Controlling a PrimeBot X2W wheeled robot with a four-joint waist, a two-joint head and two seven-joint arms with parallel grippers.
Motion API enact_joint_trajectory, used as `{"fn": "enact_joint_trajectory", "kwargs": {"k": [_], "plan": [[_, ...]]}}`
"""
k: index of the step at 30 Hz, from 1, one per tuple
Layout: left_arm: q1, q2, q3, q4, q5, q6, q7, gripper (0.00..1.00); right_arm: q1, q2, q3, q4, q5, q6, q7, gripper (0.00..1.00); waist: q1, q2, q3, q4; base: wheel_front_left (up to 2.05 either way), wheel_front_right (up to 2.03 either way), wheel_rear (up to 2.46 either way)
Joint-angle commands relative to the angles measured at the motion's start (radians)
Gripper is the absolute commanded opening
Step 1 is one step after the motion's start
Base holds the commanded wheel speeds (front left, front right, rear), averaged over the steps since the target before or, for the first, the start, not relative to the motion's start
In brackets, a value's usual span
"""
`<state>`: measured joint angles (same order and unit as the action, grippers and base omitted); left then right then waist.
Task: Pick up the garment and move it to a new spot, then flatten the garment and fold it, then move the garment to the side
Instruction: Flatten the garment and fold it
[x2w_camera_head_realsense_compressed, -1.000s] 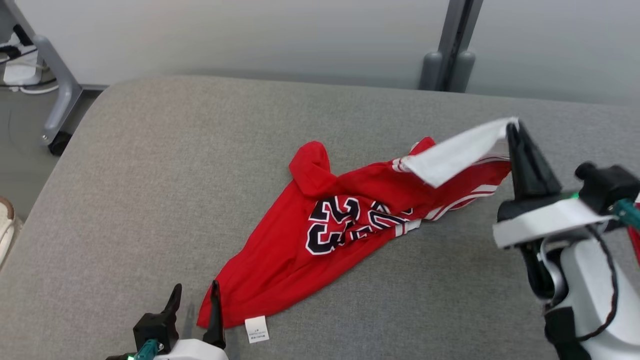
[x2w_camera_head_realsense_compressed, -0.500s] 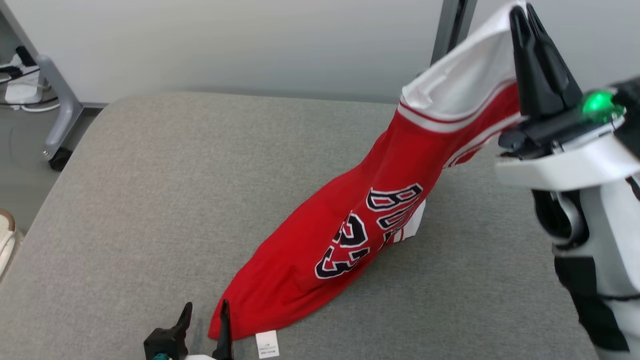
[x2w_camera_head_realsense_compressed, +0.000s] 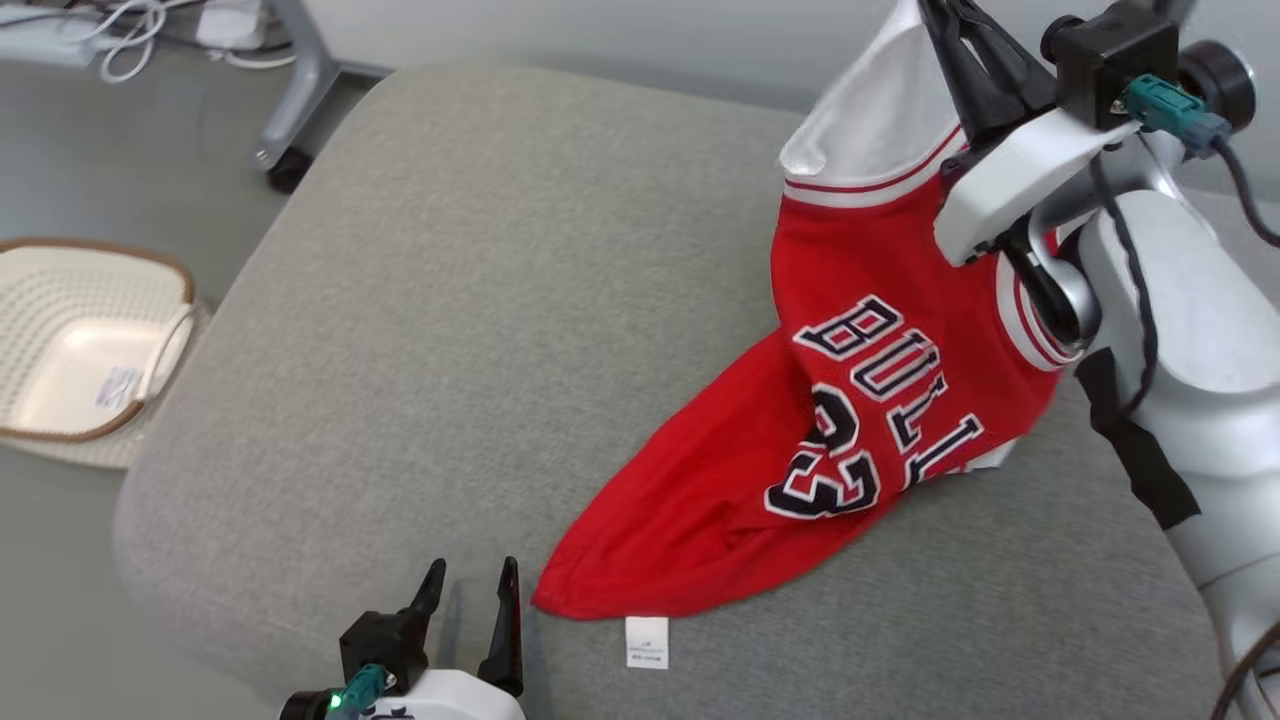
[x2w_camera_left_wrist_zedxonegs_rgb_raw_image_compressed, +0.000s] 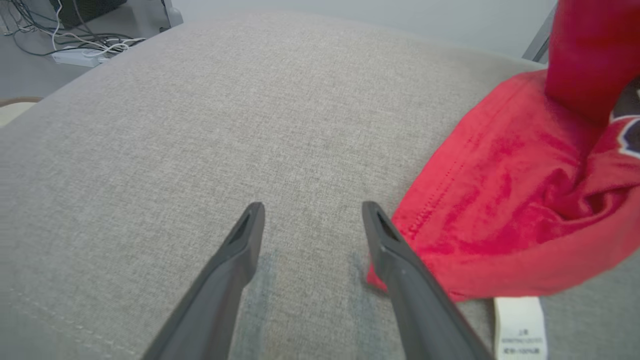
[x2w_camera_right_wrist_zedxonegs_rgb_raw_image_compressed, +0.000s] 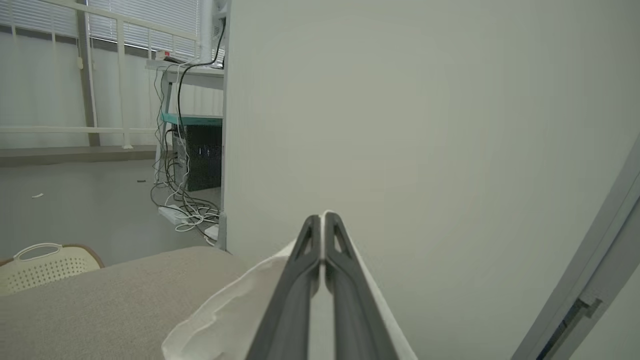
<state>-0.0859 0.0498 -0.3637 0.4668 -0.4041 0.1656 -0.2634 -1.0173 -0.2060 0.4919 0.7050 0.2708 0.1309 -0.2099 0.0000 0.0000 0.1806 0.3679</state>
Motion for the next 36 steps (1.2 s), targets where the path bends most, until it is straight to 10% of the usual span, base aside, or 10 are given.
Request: {"fn": "enact_joint_trajectory", "kwargs": {"k": [1, 10, 22, 36], "plan": [[-0.018, 0.002, -0.004, -0.004, -0.004, 0.007, -0.001, 1.0, -0.016, 0.009, -0.005, 0.026, 0.015, 0.0, -0.008, 1.0, 0.0, 0.0, 0.048, 0.056, 0.0, 0.0, 0.0], [-0.033, 0.002, -0.014, -0.022, -0.012, 0.024, -0.001, 1.0, -0.056, 0.029, 0.019, 0.178, 0.058, 0.0, -0.057, 1.0, 0.0, 0.0, 0.08, 0.037, 0.0, 0.0, 0.0], [-0.043, 0.003, 0.018, -0.021, 0.025, 0.01, -0.001, 1.0, 0.282, -0.077, -0.093, -0.001, 0.135, 0.0, -0.056, 1.0, 0.0, 0.0, 0.06, -0.076, 0.0, 0.0, 0.0], [-0.042, 0.003, 0.012, -0.02, 0.024, -0.004, -0.001, 1.0, 0.507, -0.05, -0.098, 0.01, 0.172, 0.0, -0.056, 1.0, 0.0, 0.0, 0.065, -0.088, 0.0, 0.0, 0.0]]}}
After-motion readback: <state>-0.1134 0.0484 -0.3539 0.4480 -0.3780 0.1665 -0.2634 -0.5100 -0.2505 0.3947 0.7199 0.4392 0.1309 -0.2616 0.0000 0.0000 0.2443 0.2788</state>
